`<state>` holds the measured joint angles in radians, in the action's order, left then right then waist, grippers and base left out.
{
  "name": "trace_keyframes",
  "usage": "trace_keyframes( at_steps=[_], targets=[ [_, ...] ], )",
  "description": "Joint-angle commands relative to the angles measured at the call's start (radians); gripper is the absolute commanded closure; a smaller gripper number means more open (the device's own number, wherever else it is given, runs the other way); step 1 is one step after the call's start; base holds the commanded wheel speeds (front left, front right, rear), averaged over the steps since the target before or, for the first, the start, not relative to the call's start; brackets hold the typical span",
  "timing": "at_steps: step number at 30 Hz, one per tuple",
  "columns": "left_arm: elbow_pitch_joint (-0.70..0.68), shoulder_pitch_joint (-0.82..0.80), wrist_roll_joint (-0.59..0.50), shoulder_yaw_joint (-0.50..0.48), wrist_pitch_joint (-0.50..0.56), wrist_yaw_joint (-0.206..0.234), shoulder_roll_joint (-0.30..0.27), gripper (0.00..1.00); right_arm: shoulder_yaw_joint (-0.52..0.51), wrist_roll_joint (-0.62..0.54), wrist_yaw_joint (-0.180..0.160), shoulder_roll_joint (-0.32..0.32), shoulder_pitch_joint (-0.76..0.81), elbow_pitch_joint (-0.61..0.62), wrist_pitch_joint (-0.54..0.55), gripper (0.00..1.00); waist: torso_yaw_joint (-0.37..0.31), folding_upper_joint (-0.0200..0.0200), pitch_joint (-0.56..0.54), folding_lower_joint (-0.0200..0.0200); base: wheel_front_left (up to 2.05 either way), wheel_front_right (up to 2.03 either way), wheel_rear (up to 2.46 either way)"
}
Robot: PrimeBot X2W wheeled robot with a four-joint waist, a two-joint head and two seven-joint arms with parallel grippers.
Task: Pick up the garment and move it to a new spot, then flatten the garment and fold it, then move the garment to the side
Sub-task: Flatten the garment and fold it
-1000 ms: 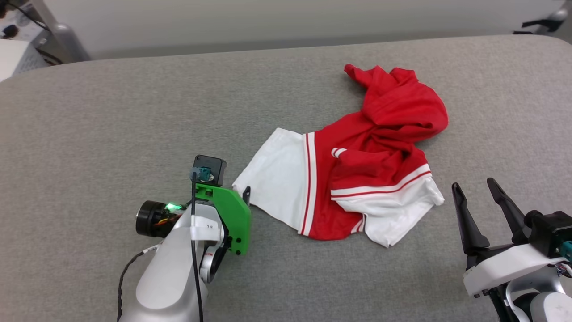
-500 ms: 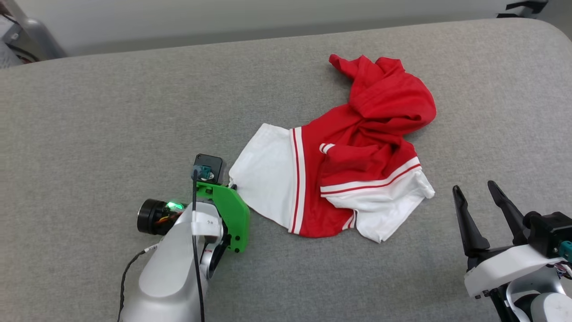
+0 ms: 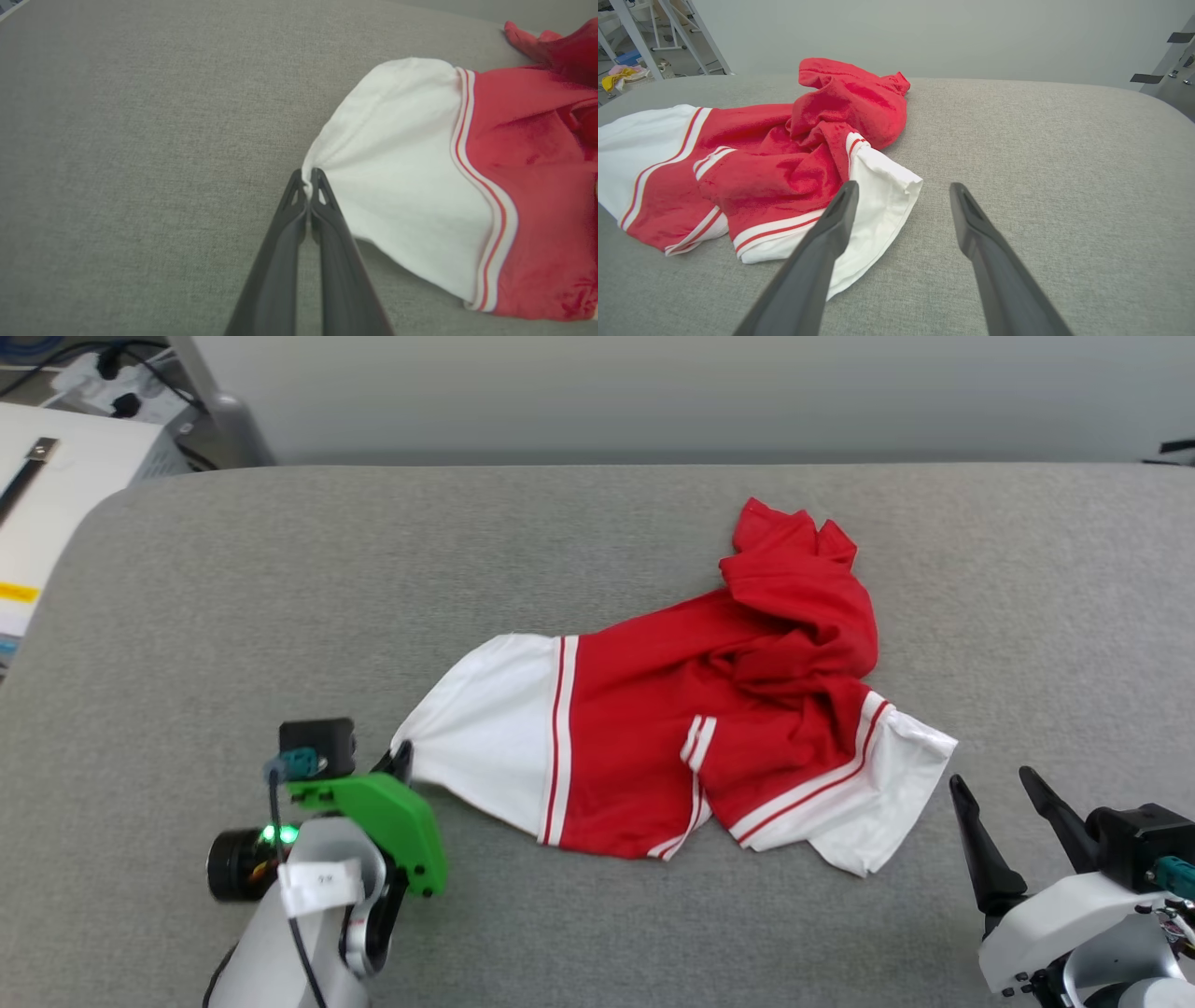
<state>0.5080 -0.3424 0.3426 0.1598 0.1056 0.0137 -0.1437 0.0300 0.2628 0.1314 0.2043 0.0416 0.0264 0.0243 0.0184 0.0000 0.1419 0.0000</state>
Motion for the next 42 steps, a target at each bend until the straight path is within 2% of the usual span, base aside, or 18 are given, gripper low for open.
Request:
trace_keyframes(
  at_steps=[1,6,11,12,13,16,18,23,27,35,37,42],
  targets=[
    [-0.022,0.037,0.011,-0.011,0.005,0.01,-0.013,1.0,-0.001,0.004,-0.001,0.004,0.014,-0.006,0.007,0.0,0.044,0.0,-0.026,0.0,0.0,0.0,0.0],
    [-0.118,0.153,0.041,-0.022,0.035,0.025,-0.013,1.0,-0.009,0.006,-0.001,-0.002,0.021,-0.021,0.027,0.0,0.072,0.0,-0.033,0.0,0.0,0.0,0.0],
    [-0.178,0.231,0.047,0.006,0.057,0.023,0.003,1.0,-0.023,0.007,-0.001,-0.01,0.027,-0.042,0.045,0.0,0.088,0.0,-0.034,0.0,0.0,0.0,0.0],
    [-0.184,0.235,0.04,0.013,0.053,0.024,0.0,0.37,-0.024,0.007,-0.001,-0.011,0.027,-0.045,0.048,0.0,0.09,0.0,-0.034,0.0,0.0,0.0,0.0],
    [-0.192,0.234,0.036,0.014,0.038,0.028,0.003,0.0,-0.025,0.006,-0.001,-0.011,0.028,-0.047,0.052,0.0,0.093,0.0,-0.033,0.0,0.0,0.0,0.0],
    [-0.212,0.219,0.025,0.023,-0.01,0.019,0.006,0.0,-0.023,0.005,-0.001,-0.01,0.029,-0.049,0.065,0.0,0.097,0.0,-0.033,0.0,0.0,0.0,0.0],
    [-0.236,0.2,0.013,0.034,-0.074,-0.004,0.005,0.0,-0.022,0.004,-0.001,-0.006,0.029,-0.047,0.084,0.0,0.1,0.0,-0.034,0.0,0.0,0.0,0.0],
    [-0.27,0.175,-0.03,0.067,-0.221,-0.044,-0.005,0.0,-0.008,0.029,-0.001,0.023,0.034,-0.027,0.23,0.0,0.114,0.0,-0.034,0.0,0.0,0.0,0.0],
    [-0.272,0.164,-0.044,0.083,-0.283,-0.055,-0.001,0.0,-0.001,0.061,-0.001,0.042,0.02,0.005,0.385,0.0,0.129,0.0,-0.027,0.0,0.0,0.0,0.0],
    [-0.244,0.143,-0.052,0.105,-0.31,-0.063,0.004,0.0,-0.036,0.068,-0.001,0.023,-0.055,0.017,0.712,0.0,0.173,0.0,0.002,0.0,0.0,0.0,0.0],
    [-0.238,0.137,-0.052,0.11,-0.314,-0.063,0.008,0.0,-0.052,0.034,-0.001,0.024,-0.077,0.002,0.752,0.0,0.189,0.0,0.011,0.0,0.0,0.0,0.0],
    [-0.217,0.125,-0.054,0.119,-0.322,-0.06,0.013,0.0,-0.08,0.018,-0.001,-0.021,-0.108,-0.05,0.829,0.0,0.223,0.0,0.03,0.0,0.0,0.0,0.0]
  ],
)
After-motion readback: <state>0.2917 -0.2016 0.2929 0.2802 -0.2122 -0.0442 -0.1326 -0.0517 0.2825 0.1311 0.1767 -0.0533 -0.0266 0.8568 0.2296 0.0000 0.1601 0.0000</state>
